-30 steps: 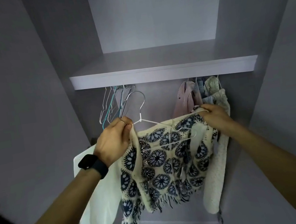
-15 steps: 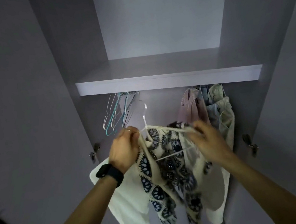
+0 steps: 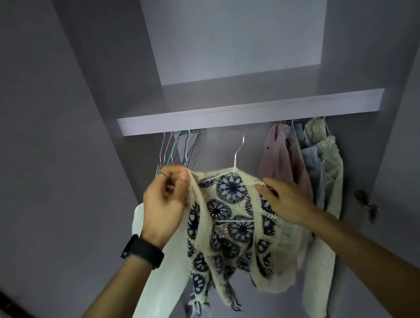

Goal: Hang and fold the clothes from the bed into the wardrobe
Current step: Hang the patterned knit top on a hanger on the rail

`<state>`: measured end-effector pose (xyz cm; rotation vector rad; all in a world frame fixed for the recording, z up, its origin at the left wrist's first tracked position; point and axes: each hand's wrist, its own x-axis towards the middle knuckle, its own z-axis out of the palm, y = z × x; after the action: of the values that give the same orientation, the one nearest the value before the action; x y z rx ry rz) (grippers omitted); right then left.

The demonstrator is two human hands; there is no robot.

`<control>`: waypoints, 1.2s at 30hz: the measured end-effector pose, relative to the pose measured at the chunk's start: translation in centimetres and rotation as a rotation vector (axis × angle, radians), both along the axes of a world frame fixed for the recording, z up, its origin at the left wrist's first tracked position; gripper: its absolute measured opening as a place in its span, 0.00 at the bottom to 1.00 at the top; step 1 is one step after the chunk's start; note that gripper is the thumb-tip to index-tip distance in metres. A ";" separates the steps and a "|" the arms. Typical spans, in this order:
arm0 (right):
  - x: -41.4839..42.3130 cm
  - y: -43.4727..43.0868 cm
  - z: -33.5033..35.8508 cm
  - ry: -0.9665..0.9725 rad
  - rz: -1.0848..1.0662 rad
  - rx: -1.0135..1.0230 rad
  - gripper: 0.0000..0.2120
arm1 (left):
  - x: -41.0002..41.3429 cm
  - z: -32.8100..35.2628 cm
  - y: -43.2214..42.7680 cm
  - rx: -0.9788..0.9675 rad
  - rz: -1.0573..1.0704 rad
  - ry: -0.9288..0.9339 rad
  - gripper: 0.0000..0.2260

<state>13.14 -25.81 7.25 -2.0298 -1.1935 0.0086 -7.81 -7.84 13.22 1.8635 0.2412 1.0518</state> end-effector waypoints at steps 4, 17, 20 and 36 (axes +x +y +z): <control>-0.1 0.5 -0.9 -0.014 -0.008 0.068 0.12 | -1.6 -0.9 -0.4 0.267 -0.155 0.286 0.08; 0.6 -0.2 -0.4 -0.174 0.036 0.031 0.15 | 2.0 -1.1 2.3 0.524 0.132 0.440 0.12; 2.1 -1.7 -1.2 -0.087 0.019 -0.022 0.11 | 1.9 -1.6 2.8 0.561 0.132 0.450 0.12; 1.3 -0.8 -0.3 -0.006 0.061 0.026 0.07 | 2.6 -2.7 1.1 0.477 -0.195 0.536 0.05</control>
<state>14.46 -26.66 6.93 -1.9718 -1.2529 0.0169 -5.22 -6.70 10.52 2.5271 0.1162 0.4804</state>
